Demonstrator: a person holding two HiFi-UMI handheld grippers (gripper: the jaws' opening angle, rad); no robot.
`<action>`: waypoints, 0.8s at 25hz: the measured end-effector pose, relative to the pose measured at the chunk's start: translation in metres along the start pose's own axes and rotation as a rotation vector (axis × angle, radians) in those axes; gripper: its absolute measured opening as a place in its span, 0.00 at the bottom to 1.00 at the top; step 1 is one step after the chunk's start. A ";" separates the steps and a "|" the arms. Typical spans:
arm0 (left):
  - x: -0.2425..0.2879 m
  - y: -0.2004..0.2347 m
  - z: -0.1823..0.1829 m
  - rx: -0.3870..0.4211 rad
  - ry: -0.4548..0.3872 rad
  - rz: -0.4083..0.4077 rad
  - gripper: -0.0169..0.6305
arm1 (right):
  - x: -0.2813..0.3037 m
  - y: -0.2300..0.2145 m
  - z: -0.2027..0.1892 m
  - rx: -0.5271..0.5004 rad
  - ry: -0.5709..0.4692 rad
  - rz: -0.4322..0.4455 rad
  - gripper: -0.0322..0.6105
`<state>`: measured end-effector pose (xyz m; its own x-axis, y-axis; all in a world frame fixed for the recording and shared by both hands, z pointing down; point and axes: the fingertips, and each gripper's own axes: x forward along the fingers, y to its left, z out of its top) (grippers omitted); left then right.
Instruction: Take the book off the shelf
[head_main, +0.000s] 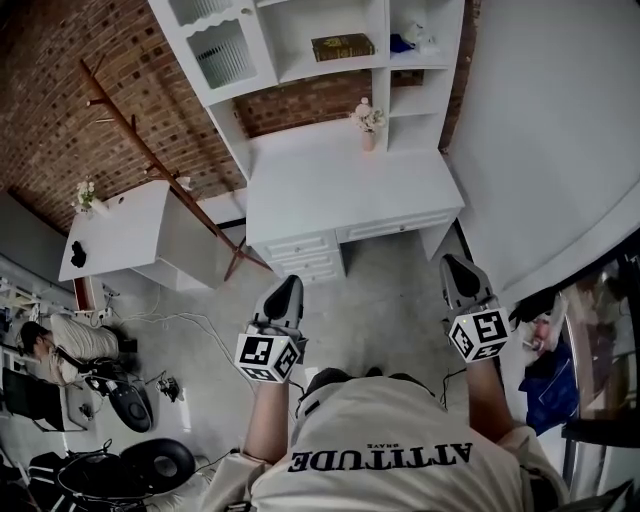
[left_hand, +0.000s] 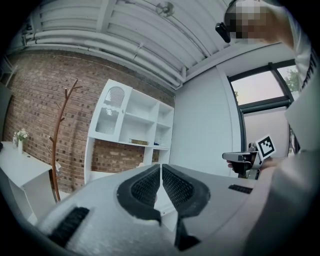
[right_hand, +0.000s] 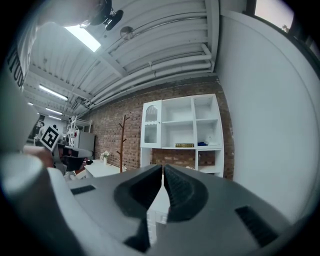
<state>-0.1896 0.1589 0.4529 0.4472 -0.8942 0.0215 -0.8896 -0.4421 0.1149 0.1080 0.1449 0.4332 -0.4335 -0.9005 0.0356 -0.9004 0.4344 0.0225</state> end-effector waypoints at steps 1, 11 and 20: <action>0.001 -0.004 -0.001 -0.001 0.000 0.002 0.08 | -0.001 -0.002 -0.002 -0.001 0.002 0.005 0.10; 0.020 -0.010 0.000 0.010 -0.003 0.013 0.08 | 0.010 -0.019 -0.006 -0.008 -0.002 0.022 0.10; 0.047 0.026 -0.001 0.004 0.005 -0.004 0.08 | 0.048 -0.019 -0.010 -0.008 0.020 -0.006 0.10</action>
<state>-0.1911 0.1053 0.4583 0.4513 -0.8920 0.0264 -0.8881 -0.4460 0.1108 0.1045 0.0935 0.4442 -0.4272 -0.9025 0.0551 -0.9027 0.4292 0.0311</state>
